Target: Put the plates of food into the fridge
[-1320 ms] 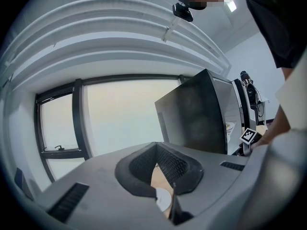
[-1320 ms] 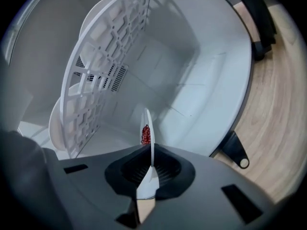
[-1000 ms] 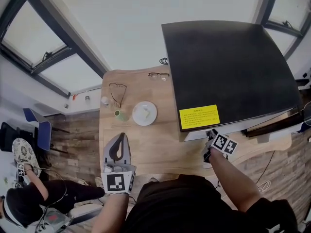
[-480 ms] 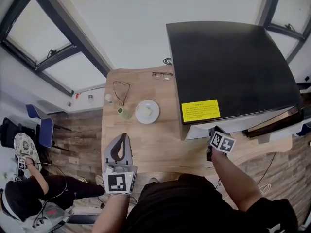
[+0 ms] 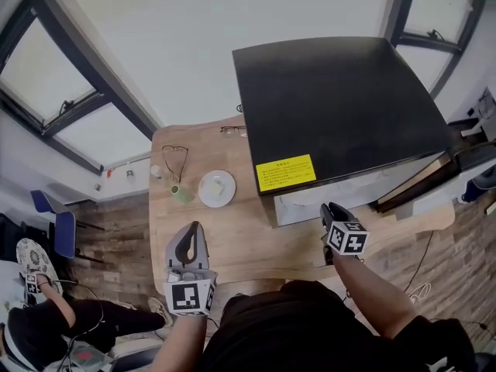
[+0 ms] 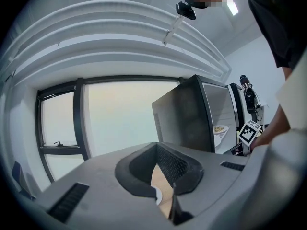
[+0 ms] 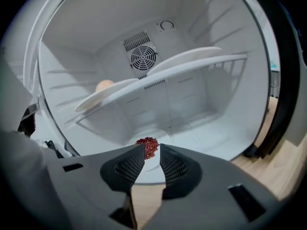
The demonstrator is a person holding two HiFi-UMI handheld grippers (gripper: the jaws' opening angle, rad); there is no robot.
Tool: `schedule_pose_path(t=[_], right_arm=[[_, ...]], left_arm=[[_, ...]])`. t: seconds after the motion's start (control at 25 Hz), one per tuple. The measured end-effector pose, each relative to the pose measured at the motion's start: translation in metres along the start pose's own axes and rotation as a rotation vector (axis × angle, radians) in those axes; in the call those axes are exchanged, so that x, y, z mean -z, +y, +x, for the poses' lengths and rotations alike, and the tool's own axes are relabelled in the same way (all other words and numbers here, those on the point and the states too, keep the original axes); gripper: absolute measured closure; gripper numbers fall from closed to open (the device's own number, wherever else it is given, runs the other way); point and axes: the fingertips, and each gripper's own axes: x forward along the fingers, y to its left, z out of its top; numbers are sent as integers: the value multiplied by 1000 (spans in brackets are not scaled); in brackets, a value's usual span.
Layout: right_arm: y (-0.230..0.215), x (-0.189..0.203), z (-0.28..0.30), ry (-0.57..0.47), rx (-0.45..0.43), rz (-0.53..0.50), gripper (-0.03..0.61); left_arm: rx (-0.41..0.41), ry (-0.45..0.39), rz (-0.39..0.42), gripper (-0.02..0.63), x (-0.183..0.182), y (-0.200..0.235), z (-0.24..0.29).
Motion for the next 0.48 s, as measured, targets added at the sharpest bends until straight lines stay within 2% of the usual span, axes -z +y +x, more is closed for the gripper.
schedule_pose_path(t=[0.24,0.48], right_arm=[[17,-11,-39,-42,-87,-64,524],[28,-48,-88,-159,-145,-109,552]], left_arm=[[70,-25,-11,609,-3,-25,15],[117,-39,-16,609,-8,-43,24]])
